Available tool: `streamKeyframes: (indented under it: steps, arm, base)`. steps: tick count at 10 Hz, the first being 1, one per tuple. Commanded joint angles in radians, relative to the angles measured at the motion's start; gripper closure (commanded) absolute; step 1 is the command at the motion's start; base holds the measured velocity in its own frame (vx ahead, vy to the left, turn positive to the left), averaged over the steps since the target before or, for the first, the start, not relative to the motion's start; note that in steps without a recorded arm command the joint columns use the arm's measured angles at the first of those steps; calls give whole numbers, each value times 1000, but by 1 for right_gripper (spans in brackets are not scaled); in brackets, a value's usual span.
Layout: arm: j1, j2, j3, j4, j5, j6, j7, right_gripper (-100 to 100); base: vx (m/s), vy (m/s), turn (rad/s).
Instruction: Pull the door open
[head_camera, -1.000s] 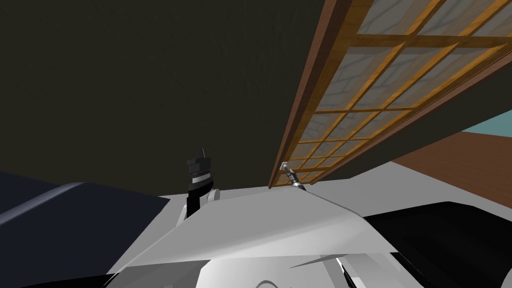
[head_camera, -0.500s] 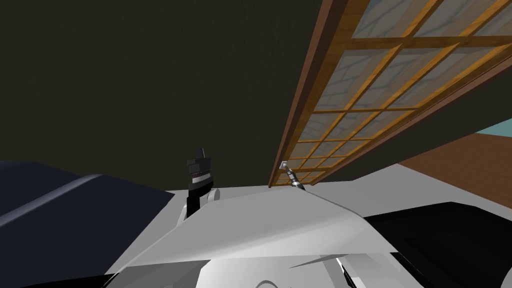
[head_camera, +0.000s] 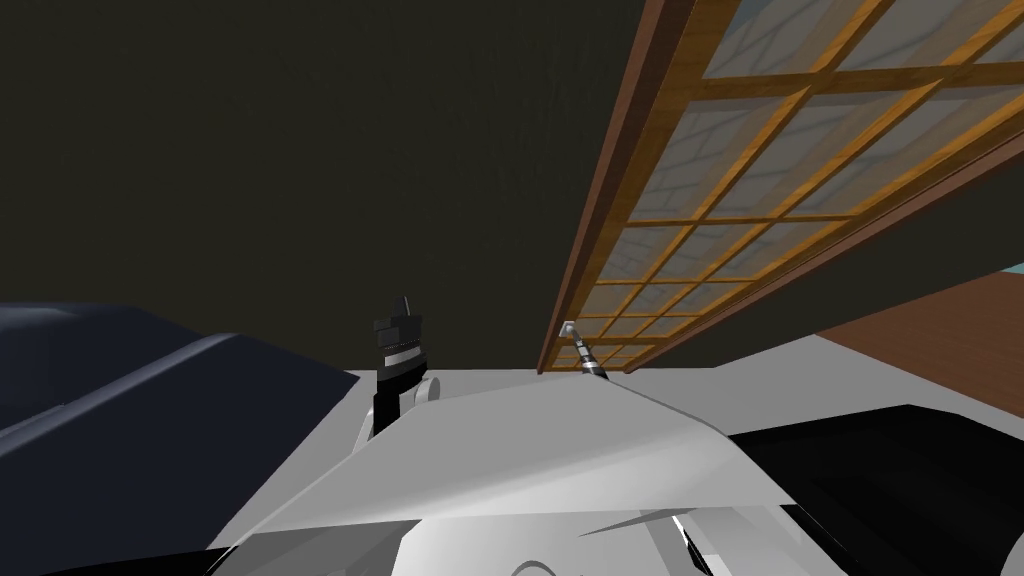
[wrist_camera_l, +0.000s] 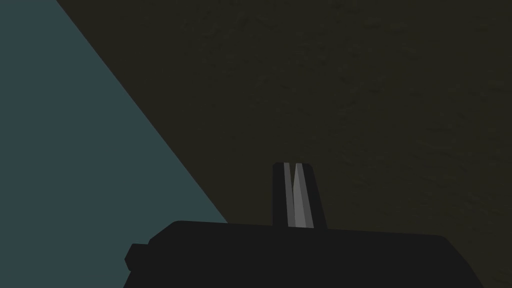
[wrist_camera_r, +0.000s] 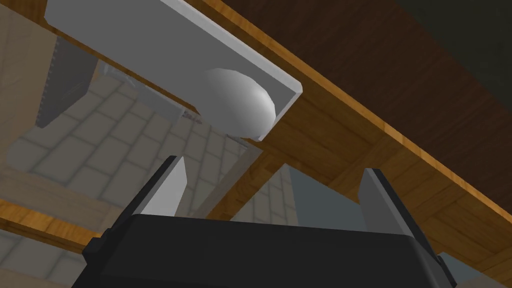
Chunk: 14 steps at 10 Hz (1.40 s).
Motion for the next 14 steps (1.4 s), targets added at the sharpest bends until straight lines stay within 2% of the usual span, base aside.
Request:
streamKeyframes:
  steps: [1, 2, 3, 5, 6, 7, 8, 10, 11, 12, 13, 14]
  arm:
    - [-1, 1, 4, -3, -14, 4, -39, -100]
    - [-6, 3, 12, -1, -37, 8, -74, -100]
    - [-6, 3, 12, -1, -37, 8, -80, -100]
    - [-16, 7, 27, 2, -87, 16, -147, -100]
    - [-16, 7, 27, 2, -87, 16, -163, -100]
    - [-21, 9, 34, 3, -111, 20, -198, -100]
    - [-21, 9, 34, 3, -111, 20, -204, -100]
    - [-32, 13, 50, 6, -163, 29, -270, -100]
    - [-32, 13, 50, 6, -163, 29, -287, -100]
    - [-37, 15, 58, 8, -190, 33, -323, -100]
    - [-37, 15, 58, 8, -190, 33, -329, -100]
    - [-43, 17, 67, 9, -216, 38, -369, -100]
  base:
    - [-44, -26, 37]
    - [-42, -16, 69]
    - [-34, -15, 32]
    - [-49, -20, 94]
    - [-48, -20, 47]
    - [-43, -25, 65]
    - [-32, -21, 41]
    - [-52, -27, 108]
    - [-53, -22, 43]
    - [-41, -18, 75]
    - [-33, -17, 44]
    - [-45, -18, 95]
